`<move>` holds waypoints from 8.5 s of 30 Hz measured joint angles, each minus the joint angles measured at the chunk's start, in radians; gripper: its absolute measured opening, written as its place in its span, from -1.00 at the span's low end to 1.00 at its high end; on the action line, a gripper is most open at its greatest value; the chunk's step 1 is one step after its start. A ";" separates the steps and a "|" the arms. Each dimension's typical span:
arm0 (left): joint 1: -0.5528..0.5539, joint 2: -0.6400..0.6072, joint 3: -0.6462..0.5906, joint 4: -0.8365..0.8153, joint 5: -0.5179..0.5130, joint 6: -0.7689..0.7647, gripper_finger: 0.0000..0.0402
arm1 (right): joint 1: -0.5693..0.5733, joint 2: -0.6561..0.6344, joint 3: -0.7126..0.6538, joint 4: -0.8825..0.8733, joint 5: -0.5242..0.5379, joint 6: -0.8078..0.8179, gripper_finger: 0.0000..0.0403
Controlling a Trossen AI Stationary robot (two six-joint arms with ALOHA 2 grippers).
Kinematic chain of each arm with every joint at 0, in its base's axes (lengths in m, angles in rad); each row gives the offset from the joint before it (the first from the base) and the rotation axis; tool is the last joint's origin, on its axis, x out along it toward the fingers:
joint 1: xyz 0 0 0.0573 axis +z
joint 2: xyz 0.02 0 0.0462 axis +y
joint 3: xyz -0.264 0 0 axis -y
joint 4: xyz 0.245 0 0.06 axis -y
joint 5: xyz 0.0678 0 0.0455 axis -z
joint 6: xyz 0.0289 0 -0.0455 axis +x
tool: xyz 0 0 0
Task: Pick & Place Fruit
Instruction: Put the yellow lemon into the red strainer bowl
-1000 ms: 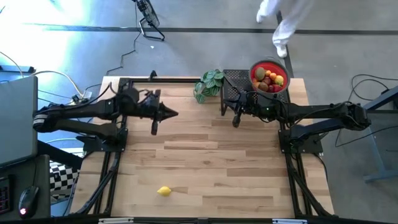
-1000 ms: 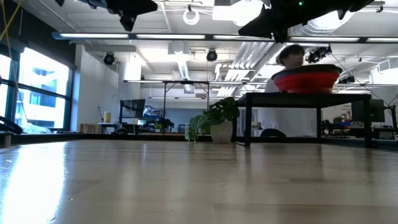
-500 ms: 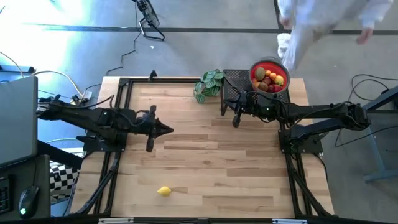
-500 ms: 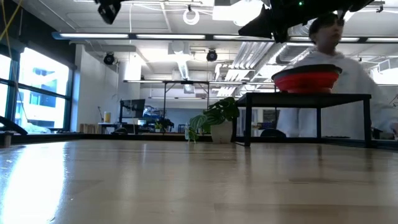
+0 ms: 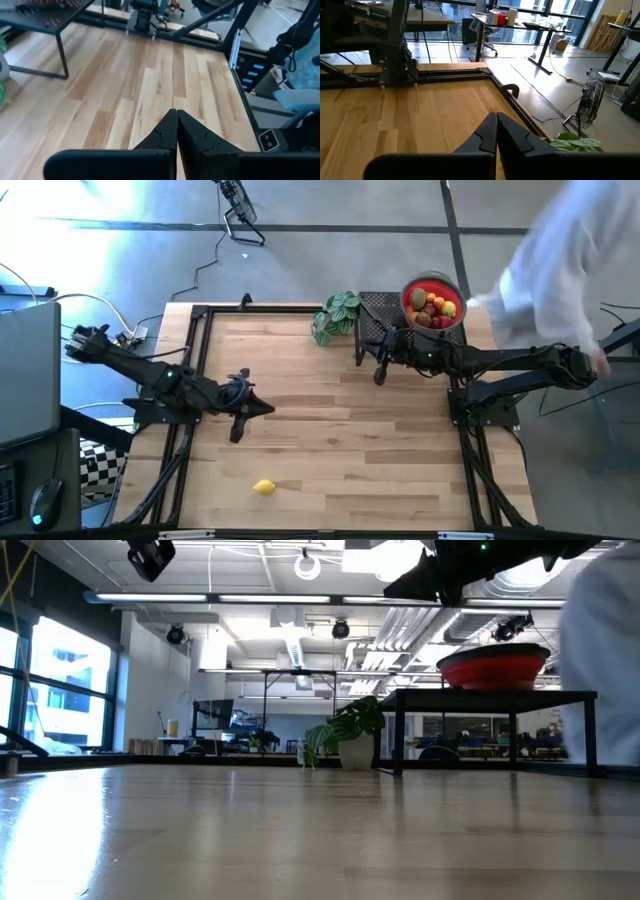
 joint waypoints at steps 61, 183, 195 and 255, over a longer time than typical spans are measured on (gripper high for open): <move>-0.428 0.660 0.579 -0.751 0.079 -0.601 -1.00 | 0.183 0.000 0.000 -0.040 -0.149 0.285 -0.99; -0.427 0.967 0.525 -0.520 0.096 -0.615 0.38 | 0.183 0.266 0.000 -0.032 -0.126 0.306 -0.99; -0.405 0.975 0.526 -0.511 0.091 -0.594 0.38 | 0.184 0.265 0.000 -0.008 -0.131 0.307 -0.99; -0.300 0.987 0.527 -0.615 0.202 -0.525 -0.01 | 0.184 0.243 0.000 -0.004 -0.248 0.307 -0.99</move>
